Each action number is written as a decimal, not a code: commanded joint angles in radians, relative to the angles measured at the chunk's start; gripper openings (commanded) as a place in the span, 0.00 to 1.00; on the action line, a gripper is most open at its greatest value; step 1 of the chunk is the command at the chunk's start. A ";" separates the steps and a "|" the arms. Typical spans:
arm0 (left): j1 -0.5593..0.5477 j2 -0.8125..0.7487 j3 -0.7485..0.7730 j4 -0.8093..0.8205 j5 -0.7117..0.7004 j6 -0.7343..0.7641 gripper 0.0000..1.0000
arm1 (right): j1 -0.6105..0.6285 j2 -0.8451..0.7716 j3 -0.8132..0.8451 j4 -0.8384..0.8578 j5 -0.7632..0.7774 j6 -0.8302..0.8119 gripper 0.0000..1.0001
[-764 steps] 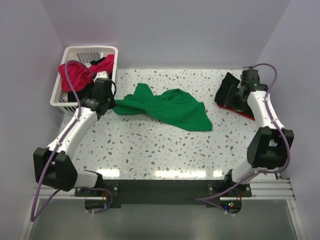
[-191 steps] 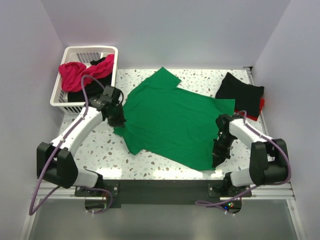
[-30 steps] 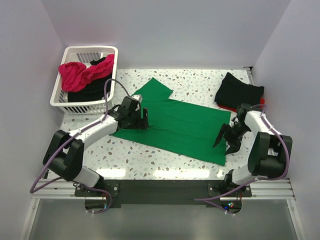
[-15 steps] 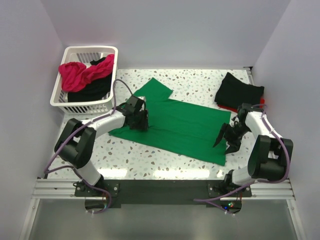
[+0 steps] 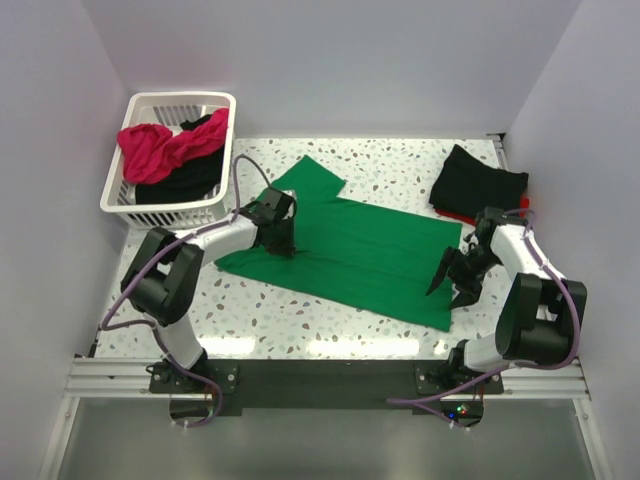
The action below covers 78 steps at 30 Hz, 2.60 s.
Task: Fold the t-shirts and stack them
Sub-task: Fold the tshirt
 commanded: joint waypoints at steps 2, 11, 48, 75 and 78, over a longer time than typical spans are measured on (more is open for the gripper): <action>-0.004 0.039 0.094 0.028 0.009 0.037 0.08 | 0.000 -0.030 -0.010 -0.017 -0.025 0.006 0.64; -0.024 0.165 0.246 -0.055 -0.005 0.111 0.00 | 0.000 -0.025 -0.023 -0.003 -0.030 0.014 0.64; -0.156 0.319 0.497 -0.193 -0.117 0.283 0.28 | 0.000 0.001 -0.055 0.029 -0.055 0.003 0.65; -0.190 0.081 0.420 0.009 0.008 0.240 0.54 | 0.000 -0.028 0.051 0.064 -0.116 -0.020 0.66; -0.133 0.021 0.356 -0.035 -0.060 0.193 0.62 | 0.003 -0.008 0.082 0.085 -0.127 -0.014 0.66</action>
